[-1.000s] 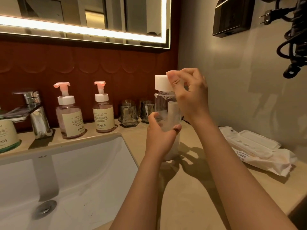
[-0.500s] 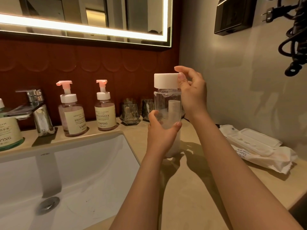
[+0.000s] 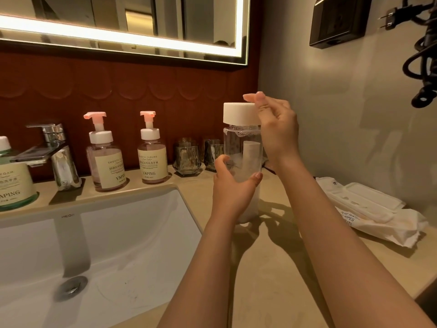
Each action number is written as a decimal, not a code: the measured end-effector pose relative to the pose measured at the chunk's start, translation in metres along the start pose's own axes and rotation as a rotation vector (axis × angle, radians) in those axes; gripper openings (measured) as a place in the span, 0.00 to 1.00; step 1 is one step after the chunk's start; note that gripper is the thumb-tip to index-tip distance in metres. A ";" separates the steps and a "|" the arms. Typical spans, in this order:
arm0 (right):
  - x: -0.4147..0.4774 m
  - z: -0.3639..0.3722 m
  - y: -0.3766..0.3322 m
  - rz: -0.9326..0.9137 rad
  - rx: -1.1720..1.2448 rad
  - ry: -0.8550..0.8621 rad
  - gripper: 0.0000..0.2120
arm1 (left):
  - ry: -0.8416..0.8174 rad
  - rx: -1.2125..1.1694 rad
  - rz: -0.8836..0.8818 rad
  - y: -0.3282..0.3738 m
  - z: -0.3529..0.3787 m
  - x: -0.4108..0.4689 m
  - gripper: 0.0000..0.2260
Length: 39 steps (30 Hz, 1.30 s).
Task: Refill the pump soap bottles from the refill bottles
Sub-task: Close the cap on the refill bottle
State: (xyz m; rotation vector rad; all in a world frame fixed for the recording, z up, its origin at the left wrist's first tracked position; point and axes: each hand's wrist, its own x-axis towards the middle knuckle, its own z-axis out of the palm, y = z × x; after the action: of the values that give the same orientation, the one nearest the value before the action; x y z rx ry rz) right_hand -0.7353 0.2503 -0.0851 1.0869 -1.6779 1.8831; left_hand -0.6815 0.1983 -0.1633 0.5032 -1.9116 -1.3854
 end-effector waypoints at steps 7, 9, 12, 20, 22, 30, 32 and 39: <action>0.004 -0.002 0.005 0.084 0.124 -0.029 0.04 | -0.008 0.006 0.003 0.001 0.001 -0.001 0.31; 0.004 -0.002 0.002 0.148 0.247 -0.114 0.02 | -0.009 0.007 -0.003 0.001 0.000 -0.001 0.31; 0.004 -0.003 0.002 0.161 0.300 -0.162 0.01 | -0.003 0.003 -0.023 0.001 0.000 0.000 0.32; 0.005 -0.001 0.004 0.026 -0.029 -0.065 0.15 | -0.011 -0.002 -0.015 0.002 -0.001 -0.001 0.31; 0.006 -0.003 0.003 0.045 0.026 -0.094 0.13 | -0.013 0.002 -0.008 0.002 -0.001 -0.001 0.31; 0.004 -0.002 0.007 0.169 0.151 -0.183 0.23 | -0.034 -0.013 -0.012 0.004 0.000 -0.001 0.32; 0.004 -0.001 0.007 0.120 0.085 -0.154 0.25 | -0.036 -0.014 -0.015 0.004 -0.001 -0.001 0.32; 0.005 -0.005 0.007 0.129 0.111 -0.135 0.26 | -0.050 -0.012 -0.005 0.004 -0.002 0.000 0.31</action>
State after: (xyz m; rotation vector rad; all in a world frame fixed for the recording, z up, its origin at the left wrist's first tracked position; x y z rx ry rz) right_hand -0.7450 0.2524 -0.0859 1.1993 -1.7726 2.0461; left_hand -0.6794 0.1987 -0.1592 0.4722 -1.9417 -1.4247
